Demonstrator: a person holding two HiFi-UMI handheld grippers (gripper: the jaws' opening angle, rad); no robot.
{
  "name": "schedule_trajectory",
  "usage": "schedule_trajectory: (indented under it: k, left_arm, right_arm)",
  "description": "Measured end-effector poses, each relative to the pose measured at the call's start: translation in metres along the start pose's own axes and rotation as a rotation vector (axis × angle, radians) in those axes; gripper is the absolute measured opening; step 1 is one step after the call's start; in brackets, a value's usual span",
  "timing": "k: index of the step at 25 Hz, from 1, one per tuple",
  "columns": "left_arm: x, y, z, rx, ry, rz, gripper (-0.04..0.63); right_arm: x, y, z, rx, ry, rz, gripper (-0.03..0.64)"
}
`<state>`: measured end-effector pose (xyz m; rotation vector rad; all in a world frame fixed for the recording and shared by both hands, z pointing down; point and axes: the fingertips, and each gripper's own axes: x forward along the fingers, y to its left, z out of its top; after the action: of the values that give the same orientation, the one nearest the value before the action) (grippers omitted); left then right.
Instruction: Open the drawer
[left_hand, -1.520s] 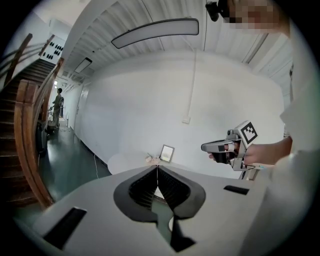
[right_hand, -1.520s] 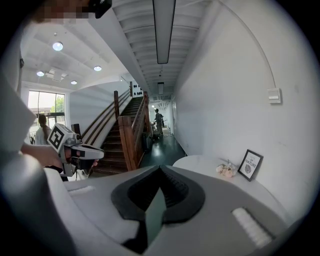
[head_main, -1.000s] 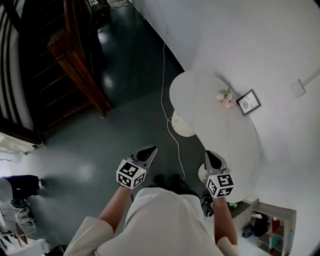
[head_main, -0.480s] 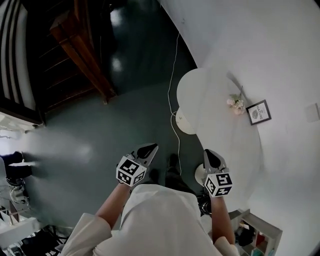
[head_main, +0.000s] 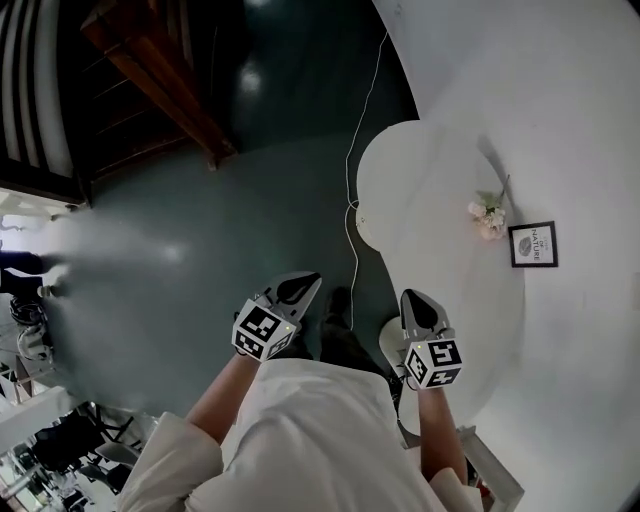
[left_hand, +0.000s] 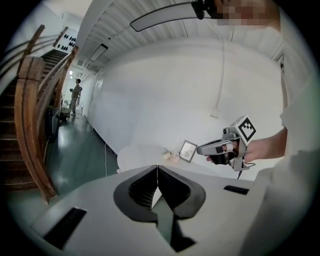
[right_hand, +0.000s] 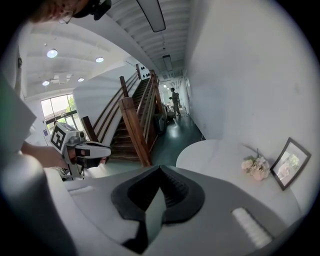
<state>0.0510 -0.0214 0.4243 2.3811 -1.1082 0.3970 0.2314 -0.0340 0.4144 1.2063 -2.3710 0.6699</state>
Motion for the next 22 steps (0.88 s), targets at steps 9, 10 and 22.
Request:
schedule_trajectory:
  k: [9,10,22]
  left_arm:
    - [0.060,0.024,-0.011,-0.020,0.020,0.045,0.008]
    - [0.064,0.025,-0.013,-0.024,0.020,0.048,0.008]
    - [0.105,0.060,-0.037,-0.058,0.018,0.050,0.008]
  right_arm:
    - [0.054,-0.034,-0.020,-0.005,0.099,0.102,0.011]
    - [0.059,-0.036,-0.023,-0.005,0.109,0.111,0.011]
    - [0.108,-0.042,-0.032,-0.025,0.188,0.160,0.011]
